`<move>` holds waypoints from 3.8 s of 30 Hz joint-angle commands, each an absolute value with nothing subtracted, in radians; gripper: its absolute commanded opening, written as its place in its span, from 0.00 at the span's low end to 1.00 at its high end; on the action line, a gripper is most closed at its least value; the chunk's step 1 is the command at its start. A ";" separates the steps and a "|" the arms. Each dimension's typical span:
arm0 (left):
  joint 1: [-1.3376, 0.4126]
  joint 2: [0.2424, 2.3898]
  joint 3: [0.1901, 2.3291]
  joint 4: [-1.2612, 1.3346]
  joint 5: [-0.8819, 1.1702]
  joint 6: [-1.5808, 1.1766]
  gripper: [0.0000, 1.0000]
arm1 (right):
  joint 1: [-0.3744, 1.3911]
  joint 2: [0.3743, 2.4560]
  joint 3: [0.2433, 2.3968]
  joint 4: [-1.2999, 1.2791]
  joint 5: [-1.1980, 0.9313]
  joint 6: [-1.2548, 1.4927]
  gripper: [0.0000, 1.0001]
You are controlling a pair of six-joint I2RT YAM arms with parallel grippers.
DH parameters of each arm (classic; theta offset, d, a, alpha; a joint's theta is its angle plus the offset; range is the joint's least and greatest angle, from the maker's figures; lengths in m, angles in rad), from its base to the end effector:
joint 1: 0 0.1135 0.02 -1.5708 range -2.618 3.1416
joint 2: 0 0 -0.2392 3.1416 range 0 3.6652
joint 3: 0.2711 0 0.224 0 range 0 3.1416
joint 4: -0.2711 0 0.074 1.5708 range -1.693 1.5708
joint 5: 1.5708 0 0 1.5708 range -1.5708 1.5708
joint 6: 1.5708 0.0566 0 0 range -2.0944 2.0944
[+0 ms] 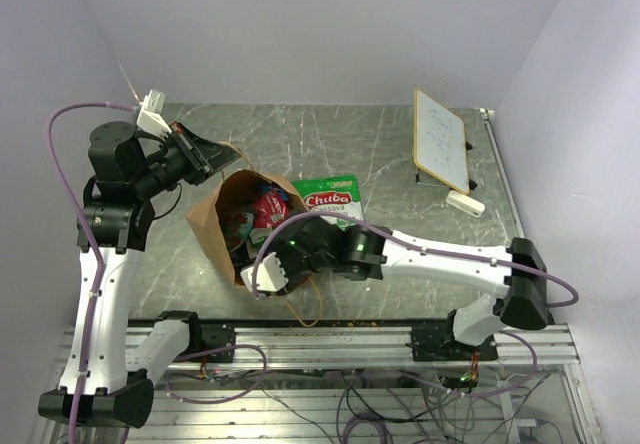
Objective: Take the snacks out of the paper bag
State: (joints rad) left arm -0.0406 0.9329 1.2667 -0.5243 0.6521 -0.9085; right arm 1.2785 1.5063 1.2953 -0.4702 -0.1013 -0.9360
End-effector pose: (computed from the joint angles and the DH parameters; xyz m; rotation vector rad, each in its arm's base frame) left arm 0.1771 -0.0416 0.4105 -0.3056 1.8732 -1.2394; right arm 0.0894 0.3171 0.2836 -2.0497 0.9635 0.2970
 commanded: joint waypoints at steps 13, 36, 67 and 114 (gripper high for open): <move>-0.035 0.908 1.304 -0.436 0.731 -0.884 0.07 | 1.261 1.678 1.264 -0.351 -0.050 -0.877 0.46; -0.035 0.911 1.325 -0.560 0.705 -0.770 0.07 | 1.156 1.718 1.249 -0.245 -0.121 -0.867 0.08; -0.034 0.997 1.450 -0.748 0.448 -0.672 0.07 | 1.155 1.549 1.545 -0.358 -0.076 -0.885 0.00; -0.034 0.979 1.431 -0.747 0.507 -0.718 0.07 | 1.117 1.535 1.337 -0.258 -0.020 -0.895 0.37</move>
